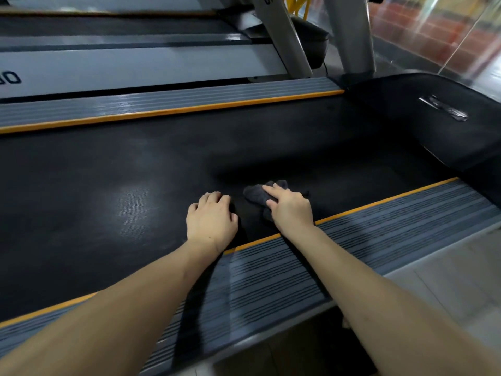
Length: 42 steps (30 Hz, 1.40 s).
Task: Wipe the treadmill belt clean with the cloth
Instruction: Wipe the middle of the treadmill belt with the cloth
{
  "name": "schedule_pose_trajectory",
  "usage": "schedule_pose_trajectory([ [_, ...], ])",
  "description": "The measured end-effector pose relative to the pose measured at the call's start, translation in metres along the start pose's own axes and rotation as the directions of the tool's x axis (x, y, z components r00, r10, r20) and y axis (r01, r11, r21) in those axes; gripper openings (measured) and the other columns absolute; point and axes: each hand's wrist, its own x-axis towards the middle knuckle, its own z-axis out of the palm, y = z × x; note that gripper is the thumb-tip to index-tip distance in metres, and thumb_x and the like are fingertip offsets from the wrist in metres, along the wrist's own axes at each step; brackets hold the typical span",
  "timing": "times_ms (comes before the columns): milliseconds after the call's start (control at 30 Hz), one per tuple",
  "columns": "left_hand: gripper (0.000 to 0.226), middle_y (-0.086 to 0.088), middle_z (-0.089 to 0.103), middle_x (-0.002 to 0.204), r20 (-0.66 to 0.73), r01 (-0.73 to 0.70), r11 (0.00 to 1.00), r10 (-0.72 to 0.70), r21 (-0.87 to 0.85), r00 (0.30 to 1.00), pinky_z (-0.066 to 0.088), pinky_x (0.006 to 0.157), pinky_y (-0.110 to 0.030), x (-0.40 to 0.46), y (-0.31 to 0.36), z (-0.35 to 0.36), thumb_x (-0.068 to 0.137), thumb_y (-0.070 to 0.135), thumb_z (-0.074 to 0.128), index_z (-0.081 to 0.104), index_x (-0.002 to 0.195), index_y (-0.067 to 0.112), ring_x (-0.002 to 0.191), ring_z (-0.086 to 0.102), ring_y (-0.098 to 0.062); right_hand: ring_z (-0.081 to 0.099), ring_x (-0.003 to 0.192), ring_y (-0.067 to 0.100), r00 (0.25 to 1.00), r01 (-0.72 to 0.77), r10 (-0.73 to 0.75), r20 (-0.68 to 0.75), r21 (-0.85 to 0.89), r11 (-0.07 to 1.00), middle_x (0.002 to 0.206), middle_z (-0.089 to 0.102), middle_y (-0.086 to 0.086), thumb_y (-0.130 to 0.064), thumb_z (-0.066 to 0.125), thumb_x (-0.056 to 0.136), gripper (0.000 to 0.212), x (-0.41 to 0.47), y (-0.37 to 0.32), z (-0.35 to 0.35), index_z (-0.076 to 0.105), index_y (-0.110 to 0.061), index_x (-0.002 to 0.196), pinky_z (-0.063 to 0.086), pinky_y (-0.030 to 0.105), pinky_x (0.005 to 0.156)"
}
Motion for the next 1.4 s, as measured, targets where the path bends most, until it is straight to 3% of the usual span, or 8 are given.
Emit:
schedule_pose_trajectory([
  [333,0.040,0.002,0.051,0.144,0.037,0.107,0.994,-0.109,0.034,0.993,0.035,0.109,-0.042,0.002,-0.078,-0.033,0.095,0.037,0.046,0.058,0.131,0.025,0.139,0.038,-0.022,0.036,0.142,0.020,0.996,0.075,-0.076,0.053,0.017,0.997,0.153,0.041,-0.012,-0.029,0.052,0.100,0.043,0.047,-0.093,0.052,0.048,-0.046,0.139,0.037,0.034,0.107],
  [433,0.041,0.001,0.051,0.145,0.052,0.140,0.989,-0.143,0.049,0.988,0.035,0.109,-0.043,-0.013,-0.103,-0.049,0.096,0.037,0.046,0.056,0.134,0.024,0.139,0.039,-0.023,0.044,0.135,0.022,0.986,0.116,-0.118,0.119,0.026,0.993,0.150,0.046,-0.007,-0.030,0.051,0.100,0.043,0.046,-0.131,0.063,0.047,-0.046,0.139,0.040,0.036,0.106],
  [533,0.041,-0.001,0.053,0.143,0.083,0.204,0.978,-0.208,0.050,0.975,0.038,0.106,-0.043,-0.030,-0.125,-0.066,0.095,0.037,0.047,0.056,0.132,0.023,0.135,0.044,-0.025,0.039,0.138,0.025,0.959,0.208,-0.205,0.195,0.006,0.978,0.153,0.041,-0.005,-0.027,0.048,0.101,0.044,0.028,-0.165,0.072,0.044,-0.041,0.143,0.038,0.040,0.104],
  [800,0.042,0.000,0.053,0.143,0.095,0.198,0.979,-0.202,0.048,0.975,0.037,0.107,-0.041,-0.035,-0.138,-0.071,0.097,0.037,0.042,0.055,0.135,0.024,0.135,0.044,-0.023,0.028,0.146,0.021,0.924,0.280,-0.279,0.262,0.032,0.959,0.157,0.034,-0.013,-0.024,0.046,0.103,0.045,0.026,-0.169,0.077,0.043,-0.044,0.143,0.033,0.040,0.108],
  [900,0.044,0.000,0.048,0.151,0.055,0.137,0.990,-0.139,0.043,0.989,0.032,0.113,-0.040,-0.021,-0.130,-0.054,0.099,0.036,0.041,0.052,0.139,0.025,0.144,0.035,-0.023,0.039,0.138,0.026,0.962,0.192,-0.194,0.191,0.029,0.981,0.155,0.037,-0.006,-0.023,0.046,0.102,0.045,0.040,-0.144,0.068,0.044,-0.045,0.141,0.039,0.039,0.107],
  [1033,0.042,0.001,0.047,0.151,0.036,0.094,0.995,-0.095,0.011,0.995,0.031,0.113,-0.040,0.005,-0.113,-0.034,0.099,0.036,0.040,0.052,0.139,0.025,0.144,0.034,-0.022,0.024,0.147,0.020,0.998,0.041,-0.043,0.051,0.056,0.998,0.158,0.032,-0.010,-0.023,0.048,0.102,0.045,0.064,-0.090,0.054,0.045,-0.040,0.143,0.032,0.038,0.114],
  [1233,0.038,0.002,0.047,0.151,-0.079,0.061,0.998,-0.060,0.001,0.995,0.028,0.116,-0.041,0.079,-0.115,-0.010,0.099,0.036,0.041,0.057,0.133,0.025,0.148,0.031,-0.022,0.022,0.149,0.020,0.997,0.041,-0.036,-0.068,0.067,0.997,0.156,0.035,-0.010,-0.024,0.046,0.103,0.043,0.116,-0.084,0.072,0.045,-0.039,0.144,0.027,0.036,0.114],
  [1400,0.038,0.001,0.047,0.152,-0.117,0.033,0.999,-0.032,0.011,0.993,0.028,0.115,-0.042,0.153,-0.136,-0.003,0.099,0.035,0.043,0.058,0.133,0.026,0.148,0.032,-0.023,0.028,0.146,0.024,0.995,0.067,-0.066,-0.069,0.011,0.998,0.156,0.037,-0.008,-0.024,0.044,0.103,0.043,0.194,-0.090,0.075,0.046,-0.037,0.144,0.031,0.035,0.110],
])
